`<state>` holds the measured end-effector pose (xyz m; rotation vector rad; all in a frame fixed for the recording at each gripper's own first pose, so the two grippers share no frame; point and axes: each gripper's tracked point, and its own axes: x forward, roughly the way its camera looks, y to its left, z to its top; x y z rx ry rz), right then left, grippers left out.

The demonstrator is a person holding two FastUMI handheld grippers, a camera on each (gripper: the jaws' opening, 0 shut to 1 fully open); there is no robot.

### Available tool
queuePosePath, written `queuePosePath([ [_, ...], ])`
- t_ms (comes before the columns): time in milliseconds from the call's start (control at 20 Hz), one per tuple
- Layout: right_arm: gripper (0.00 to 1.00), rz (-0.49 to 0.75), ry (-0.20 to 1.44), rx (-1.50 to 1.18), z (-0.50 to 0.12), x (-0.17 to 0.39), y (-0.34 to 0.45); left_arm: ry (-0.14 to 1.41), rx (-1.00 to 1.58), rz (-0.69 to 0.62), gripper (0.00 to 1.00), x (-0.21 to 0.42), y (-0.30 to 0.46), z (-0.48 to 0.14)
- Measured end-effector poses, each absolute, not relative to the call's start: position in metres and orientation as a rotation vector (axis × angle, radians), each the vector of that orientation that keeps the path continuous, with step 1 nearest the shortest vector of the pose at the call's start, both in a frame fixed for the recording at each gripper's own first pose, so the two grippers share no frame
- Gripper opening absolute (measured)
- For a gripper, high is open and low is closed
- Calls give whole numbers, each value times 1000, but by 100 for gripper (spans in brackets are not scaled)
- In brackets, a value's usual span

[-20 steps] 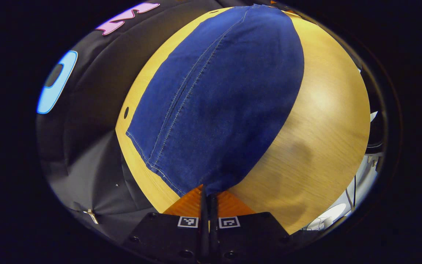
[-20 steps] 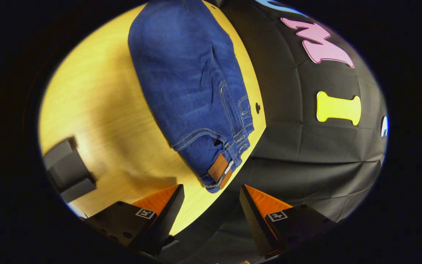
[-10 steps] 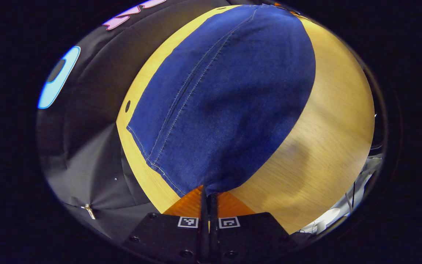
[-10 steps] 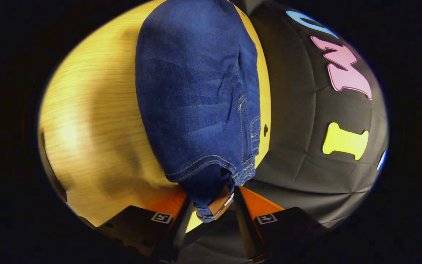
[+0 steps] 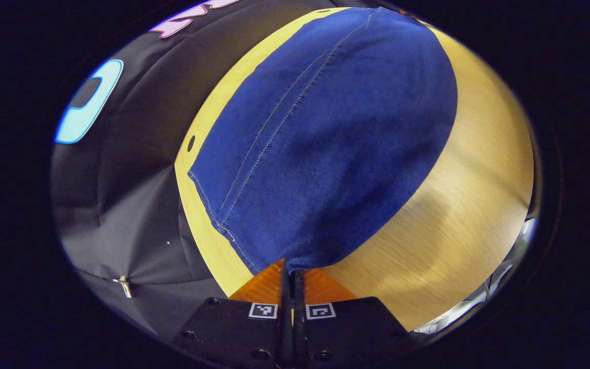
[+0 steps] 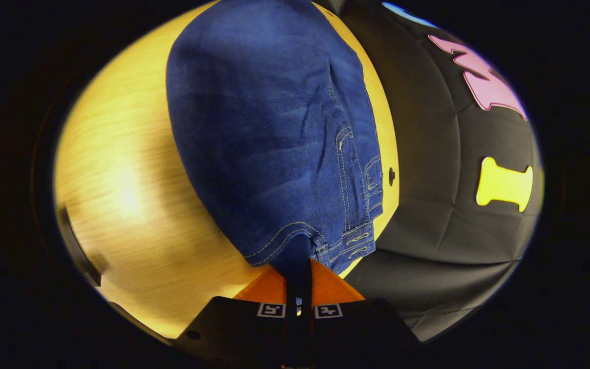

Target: Grasp the waist and the cuffs of the jeans and fold them to make the two legs overlap; first hold the waist and fold one-third of the jeans toward the cuffs, then hold the cuffs and fold the remaining one-third in the same direction to finish folding.

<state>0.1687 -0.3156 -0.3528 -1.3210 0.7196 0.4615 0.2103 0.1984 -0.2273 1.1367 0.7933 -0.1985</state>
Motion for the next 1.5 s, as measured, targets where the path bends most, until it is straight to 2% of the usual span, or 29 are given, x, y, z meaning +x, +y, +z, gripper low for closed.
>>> queuePosePath([
  [200, 6, 517, 766, -1281, -324, 170, -317, 866, 1009, -282, 6, 208, 190, -214],
  [350, 5, 436, 760, -1069, -275, 190, -316, 874, 872, -313, 6, 210, 180, -181],
  [550, 6, 314, 733, -794, -217, 249, -299, 852, 658, -353, 6, 241, 157, -124],
  [650, 5, 243, 717, -625, -196, 286, -289, 809, 552, -302, 6, 283, 151, -95],
  [700, 5, 196, 718, -545, -190, 306, -287, 795, 502, -272, 10, 304, 150, -85],
  [750, 5, 150, 724, -465, -185, 324, -287, 780, 462, -224, 10, 321, 153, -75],
  [800, 6, 99, 727, -379, -176, 336, -287, 764, 428, -174, 6, 343, 156, -63],
  [900, 5, -7, 743, -221, -174, 364, -294, 775, 384, -80, 6, 375, 171, -56],
  [1050, 5, -89, 785, -145, -174, 373, -298, 812, 368, 54, 6, 418, 192, -79],
  [1150, 5, -115, 815, -117, -167, 370, -296, 856, 314, 94, 6, 440, 194, -102],
  [1350, 8, -205, 812, 39, -144, 375, -298, 837, 260, 175, 9, 470, 200, -124],
  [1450, 44, -248, 806, 27, -128, 369, -309, 794, 255, 216, 25, 472, 207, -119],
  [1500, 62, -259, 781, 14, -125, 368, -315, 759, 242, 232, 49, 470, 209, -113],
])
